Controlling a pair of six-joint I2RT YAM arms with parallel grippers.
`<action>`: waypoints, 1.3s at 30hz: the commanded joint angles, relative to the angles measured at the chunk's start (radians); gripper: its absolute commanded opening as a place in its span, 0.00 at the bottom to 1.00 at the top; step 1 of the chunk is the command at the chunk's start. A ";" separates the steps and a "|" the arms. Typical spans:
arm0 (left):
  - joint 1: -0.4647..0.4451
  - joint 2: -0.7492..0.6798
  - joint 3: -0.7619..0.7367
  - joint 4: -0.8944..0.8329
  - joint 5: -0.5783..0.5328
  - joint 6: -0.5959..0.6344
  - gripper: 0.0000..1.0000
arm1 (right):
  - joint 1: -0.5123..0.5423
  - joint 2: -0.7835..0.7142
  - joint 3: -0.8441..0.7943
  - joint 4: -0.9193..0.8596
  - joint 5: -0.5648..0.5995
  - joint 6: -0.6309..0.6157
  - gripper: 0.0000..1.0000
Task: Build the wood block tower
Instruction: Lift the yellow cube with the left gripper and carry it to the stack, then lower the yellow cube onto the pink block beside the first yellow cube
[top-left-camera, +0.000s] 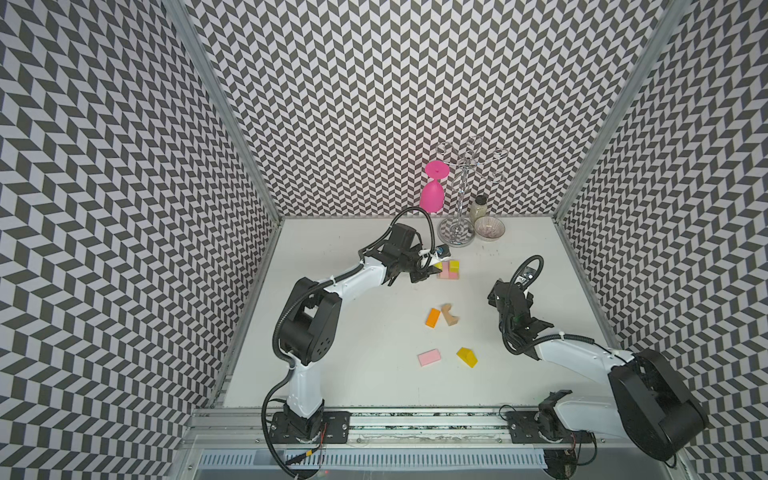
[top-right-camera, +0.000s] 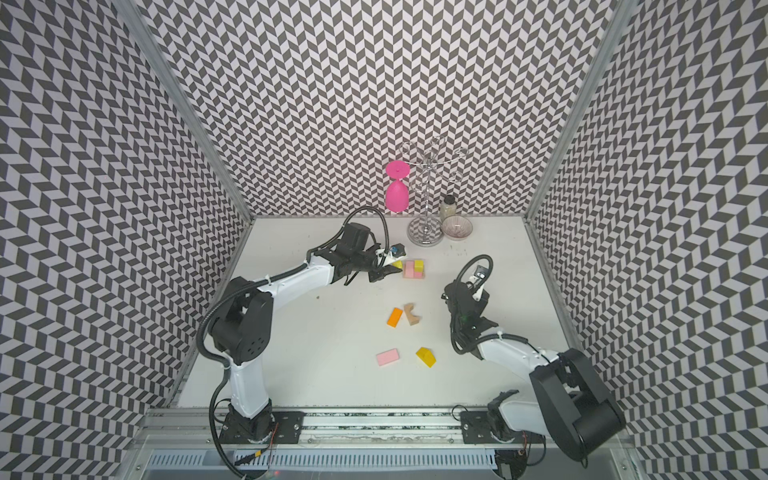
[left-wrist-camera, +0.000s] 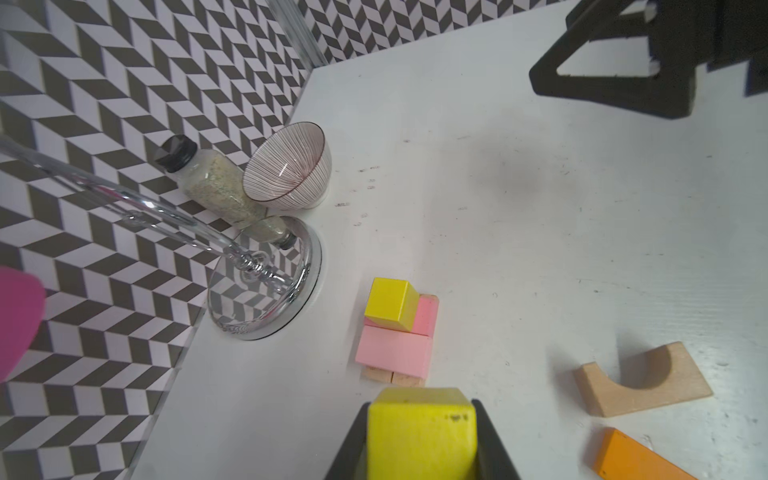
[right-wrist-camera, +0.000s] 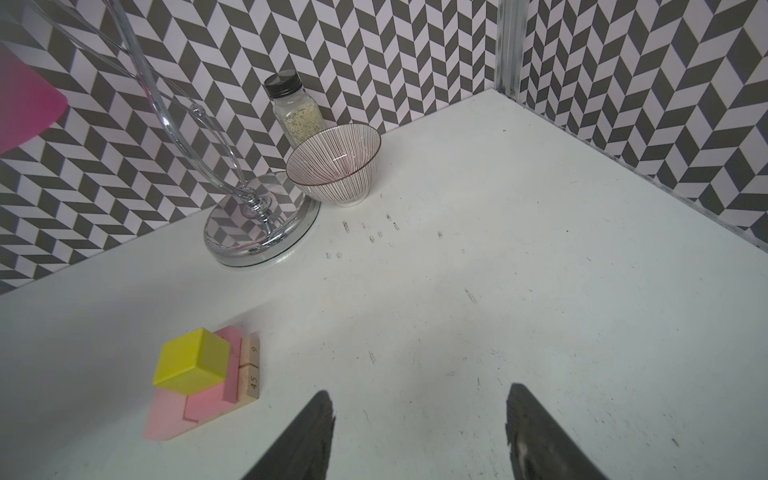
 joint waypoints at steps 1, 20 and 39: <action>-0.005 0.001 0.036 -0.096 0.042 0.112 0.00 | 0.005 0.018 0.034 0.019 0.026 -0.003 0.65; -0.002 0.383 0.560 -0.558 0.015 0.172 0.00 | 0.007 -0.002 0.015 0.037 0.014 -0.012 0.66; 0.018 0.467 0.653 -0.518 0.062 0.171 0.00 | 0.010 -0.018 0.000 0.052 0.011 -0.015 0.66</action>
